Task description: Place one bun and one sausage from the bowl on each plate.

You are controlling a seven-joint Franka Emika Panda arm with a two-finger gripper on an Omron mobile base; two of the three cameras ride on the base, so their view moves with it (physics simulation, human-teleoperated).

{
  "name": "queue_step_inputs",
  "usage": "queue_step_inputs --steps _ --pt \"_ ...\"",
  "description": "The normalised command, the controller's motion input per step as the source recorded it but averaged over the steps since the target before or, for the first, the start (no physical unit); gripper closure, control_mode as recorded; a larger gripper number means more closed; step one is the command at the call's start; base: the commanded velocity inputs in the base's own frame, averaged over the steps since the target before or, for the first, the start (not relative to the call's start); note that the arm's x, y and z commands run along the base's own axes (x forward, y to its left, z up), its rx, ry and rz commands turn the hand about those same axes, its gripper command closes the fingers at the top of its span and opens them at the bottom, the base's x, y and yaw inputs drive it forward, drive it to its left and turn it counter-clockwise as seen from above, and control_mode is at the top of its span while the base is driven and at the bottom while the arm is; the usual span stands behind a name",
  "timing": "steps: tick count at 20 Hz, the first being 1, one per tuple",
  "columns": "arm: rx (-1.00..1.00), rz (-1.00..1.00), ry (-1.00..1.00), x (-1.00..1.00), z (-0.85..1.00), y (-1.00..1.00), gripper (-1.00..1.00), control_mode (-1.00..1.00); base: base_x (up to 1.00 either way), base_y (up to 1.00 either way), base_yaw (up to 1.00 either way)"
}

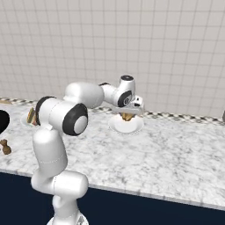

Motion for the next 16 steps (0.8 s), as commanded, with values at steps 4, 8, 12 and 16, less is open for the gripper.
queue_step_inputs --steps 4,8,12,16 --pt "0.0 0.0 0.0 -0.26 -0.14 0.05 1.0 -1.0 0.0 0.0 0.0" --pt "0.0 0.0 0.0 0.0 -0.14 0.0 1.0 -1.0 0.0 0.0 0.0" --pt "0.0 0.0 0.0 0.04 -0.25 0.0 1.0 -1.0 0.0 0.0 0.0" --pt "0.0 0.0 0.0 0.05 -0.37 0.0 1.0 -1.0 0.0 0.0 0.0"
